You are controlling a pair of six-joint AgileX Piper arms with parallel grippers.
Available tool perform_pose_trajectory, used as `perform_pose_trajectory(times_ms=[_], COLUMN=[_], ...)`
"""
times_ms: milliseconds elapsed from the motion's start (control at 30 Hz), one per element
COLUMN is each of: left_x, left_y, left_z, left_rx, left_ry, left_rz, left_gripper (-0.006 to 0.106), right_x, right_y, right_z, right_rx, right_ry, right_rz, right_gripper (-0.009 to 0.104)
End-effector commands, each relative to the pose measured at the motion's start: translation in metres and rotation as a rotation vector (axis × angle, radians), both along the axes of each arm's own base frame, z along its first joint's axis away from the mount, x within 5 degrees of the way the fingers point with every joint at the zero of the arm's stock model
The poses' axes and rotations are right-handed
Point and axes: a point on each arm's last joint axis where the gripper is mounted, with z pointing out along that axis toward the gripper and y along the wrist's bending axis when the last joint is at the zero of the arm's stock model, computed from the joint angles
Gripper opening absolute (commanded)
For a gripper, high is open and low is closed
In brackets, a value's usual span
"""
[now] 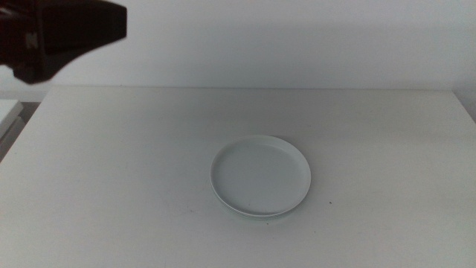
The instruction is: Stack the three bowls on top of each other.
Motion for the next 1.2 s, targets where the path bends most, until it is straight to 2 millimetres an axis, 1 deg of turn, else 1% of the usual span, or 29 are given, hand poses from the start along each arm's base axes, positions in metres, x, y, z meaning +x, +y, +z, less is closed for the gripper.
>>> perform_pose_trajectory(times_ms=[0, 67, 133, 233, 333, 433, 867, 933, 1000, 1033, 1133, 1167], left_x=[0.004, 0.007, 0.003, -0.005, -0.009, -0.013, -0.016, -0.020, -0.023, -0.024, -0.030, -0.032], left_y=[0.005, 0.014, 0.024, 0.038, 0.045, 0.048, 0.048, 0.050, 0.050, 0.050, 0.053, 0.054], left_z=[0.005, 0.008, 0.008, -0.002, -0.015, -0.020, -0.018, -0.019, -0.023, -0.028, -0.048, -0.058], left_rx=[0.017, 0.076, 0.024, -0.020, -0.002, -0.003, -0.008, -0.011, -0.023, -0.027, -0.049, -0.052], left_ry=[-0.079, -0.184, -0.209, -0.216, -0.205, -0.200, -0.211, -0.220, -0.239, -0.250, -0.296, -0.297], left_rz=[0.061, 0.155, 0.262, 0.395, 0.457, 0.471, 0.470, 0.471, 0.465, 0.464, 0.468, 0.478], left_gripper=[0.094, 0.094, 0.094, 0.094, 0.094, 0.094, 0.094, 0.094, 0.094, 0.094, 0.094, 0.094], right_x=[0.000, 0.000, 0.000, 0.000, 0.000, 0.000, 0.000, 0.000, -0.005, -0.010, -0.023, -0.030], right_y=[-0.002, -0.002, -0.002, -0.002, -0.002, -0.002, -0.002, 0.000, 0.000, -0.001, -0.002, -0.003], right_z=[-0.001, -0.001, -0.001, -0.001, -0.001, -0.001, -0.001, -0.010, -0.022, -0.027, -0.056, -0.069], right_rx=[-0.009, -0.009, -0.009, -0.009, -0.009, -0.009, -0.009, 0.001, 0.012, 0.016, 0.030, 0.023], right_ry=[-0.008, -0.008, -0.008, -0.008, -0.008, -0.008, -0.008, -0.047, -0.084, -0.110, -0.200, -0.215], right_rz=[-0.006, -0.006, -0.006, -0.006, -0.006, -0.006, -0.006, 0.006, 0.017, 0.022, 0.042, 0.046], right_gripper=[0.085, 0.085, 0.085, 0.085, 0.085, 0.085, 0.085, 0.085, 0.085, 0.085, 0.085, 0.085])
